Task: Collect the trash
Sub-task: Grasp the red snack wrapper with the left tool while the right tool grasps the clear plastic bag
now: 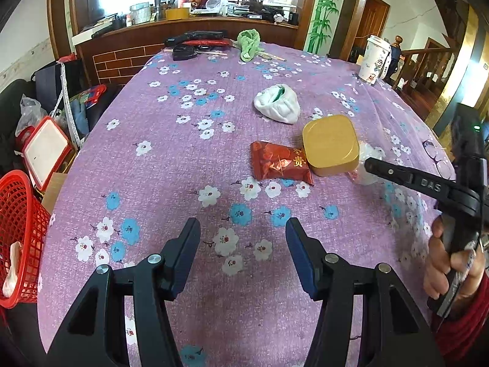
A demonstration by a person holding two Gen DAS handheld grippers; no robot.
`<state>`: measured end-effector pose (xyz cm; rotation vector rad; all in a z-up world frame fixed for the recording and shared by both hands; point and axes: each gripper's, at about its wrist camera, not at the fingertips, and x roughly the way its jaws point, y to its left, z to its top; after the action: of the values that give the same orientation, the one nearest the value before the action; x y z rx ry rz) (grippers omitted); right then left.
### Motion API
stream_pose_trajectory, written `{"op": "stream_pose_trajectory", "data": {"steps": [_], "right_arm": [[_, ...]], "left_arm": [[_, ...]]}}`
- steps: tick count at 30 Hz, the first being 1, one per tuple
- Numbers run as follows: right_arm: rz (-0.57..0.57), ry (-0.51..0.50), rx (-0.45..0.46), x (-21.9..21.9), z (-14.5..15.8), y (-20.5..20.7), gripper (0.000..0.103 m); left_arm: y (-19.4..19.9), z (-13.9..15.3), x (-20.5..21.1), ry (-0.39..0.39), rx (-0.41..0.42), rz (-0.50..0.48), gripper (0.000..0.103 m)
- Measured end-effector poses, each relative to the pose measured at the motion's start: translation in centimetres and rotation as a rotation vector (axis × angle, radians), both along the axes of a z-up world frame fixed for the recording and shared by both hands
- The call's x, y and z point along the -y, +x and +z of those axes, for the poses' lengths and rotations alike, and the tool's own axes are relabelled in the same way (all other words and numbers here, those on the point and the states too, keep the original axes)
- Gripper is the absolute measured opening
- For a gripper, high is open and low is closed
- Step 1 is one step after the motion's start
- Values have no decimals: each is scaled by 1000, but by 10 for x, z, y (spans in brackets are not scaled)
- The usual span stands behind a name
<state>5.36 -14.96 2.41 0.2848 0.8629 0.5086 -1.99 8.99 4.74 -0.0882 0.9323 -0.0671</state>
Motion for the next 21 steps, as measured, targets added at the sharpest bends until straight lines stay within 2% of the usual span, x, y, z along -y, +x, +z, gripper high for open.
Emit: {"op": "stream_pose_trajectory", "data": {"steps": [2,4,6,9,11,15,19,21], "right_arm": [[35,45,43,-1,9,-8,8],[75,130,86,2,19,-15,7],[51,138,120,5,23,-19,5],[3,155,109,14,22,-17,5],[-57,164,135,24,26,-18,5],[-135,151,182,39,34,-22,5],[-135,168,143,41,30,-16,5],[-133,168,138,42,29,-16,5]], "left_arm": [[2,0,-1,-2,-1,5,57],[3,-1,-1,-4,-2,6,57],[4,0,-1,-3,-2,5,57],[6,1,1,7,3,-8,57],[9,1,4,24,12,-25,57],[20,3,17,107,43,-97,64],[32,2,34,232,80,-182,73],[37,0,41,279,91,-211,74]]}}
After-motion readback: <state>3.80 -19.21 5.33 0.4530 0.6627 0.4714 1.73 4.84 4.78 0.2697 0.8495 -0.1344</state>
